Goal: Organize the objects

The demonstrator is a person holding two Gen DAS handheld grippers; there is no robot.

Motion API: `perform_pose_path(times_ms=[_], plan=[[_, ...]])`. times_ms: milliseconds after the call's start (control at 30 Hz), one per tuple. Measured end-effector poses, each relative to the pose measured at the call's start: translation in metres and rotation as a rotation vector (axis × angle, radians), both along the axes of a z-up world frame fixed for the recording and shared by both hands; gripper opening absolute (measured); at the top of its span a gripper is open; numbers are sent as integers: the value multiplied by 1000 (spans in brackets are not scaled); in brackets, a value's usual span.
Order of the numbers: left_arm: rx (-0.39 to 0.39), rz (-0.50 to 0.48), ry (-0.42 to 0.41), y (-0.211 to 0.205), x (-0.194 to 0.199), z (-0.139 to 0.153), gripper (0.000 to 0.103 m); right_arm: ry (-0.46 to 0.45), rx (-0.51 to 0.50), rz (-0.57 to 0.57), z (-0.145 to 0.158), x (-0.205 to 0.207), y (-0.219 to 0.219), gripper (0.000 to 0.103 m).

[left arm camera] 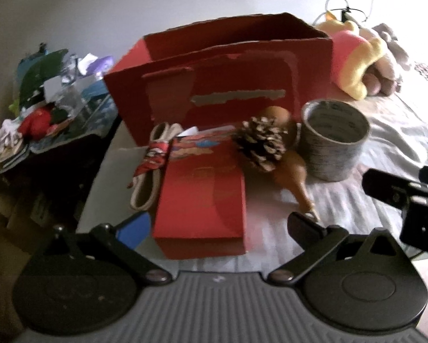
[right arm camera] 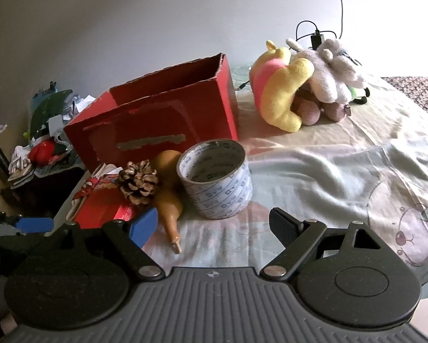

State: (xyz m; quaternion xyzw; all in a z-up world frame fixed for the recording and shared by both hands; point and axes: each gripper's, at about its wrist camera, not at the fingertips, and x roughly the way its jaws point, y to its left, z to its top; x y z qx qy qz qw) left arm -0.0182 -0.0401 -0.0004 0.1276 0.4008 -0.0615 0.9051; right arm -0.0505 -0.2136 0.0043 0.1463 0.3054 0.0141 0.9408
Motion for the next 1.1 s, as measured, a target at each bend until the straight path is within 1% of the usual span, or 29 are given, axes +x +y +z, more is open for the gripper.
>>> perform_pose_path(times_ms=[100,300,367,433,500,567,600,633,667,733,767,833,900,967,1067,1100], plan=[[6,-19,-3,-4,0,-1,102,-1,6,4,0,0,-2,88],[7,-27,8,-5,5,-4,102,12,22,18,-2,4,-4,88],[1,-35,11,-5,6,-4,102,11,40,22,-2,6,-6,86],[-16,-58,15,-4,6,-3,101,0,78,32,0,8,-12,83],[-47,-86,22,-2,7,0,100,-14,115,26,5,11,-21,81],[-91,-126,32,1,8,3,99,-27,121,3,10,16,-30,80],[-121,-153,43,3,8,5,96,-32,113,-8,12,19,-33,80],[-156,-180,57,5,9,8,89,-36,103,-21,13,23,-36,78],[-193,-209,72,6,10,10,86,-36,99,-28,13,27,-40,77],[-264,-261,103,7,12,14,77,-13,111,-39,10,41,-48,70],[-291,-281,117,7,14,15,76,0,121,-35,6,47,-51,67],[-318,-305,128,3,17,15,67,34,150,-18,-1,61,-55,58],[-337,-322,142,-1,22,15,65,61,165,-1,-8,72,-56,55],[-371,-338,172,-5,28,15,65,85,158,-1,-14,82,-56,54],[-417,-367,205,-11,37,15,62,104,167,10,-21,92,-57,48],[-431,-381,213,-15,39,16,60,110,176,18,-23,94,-58,44]])
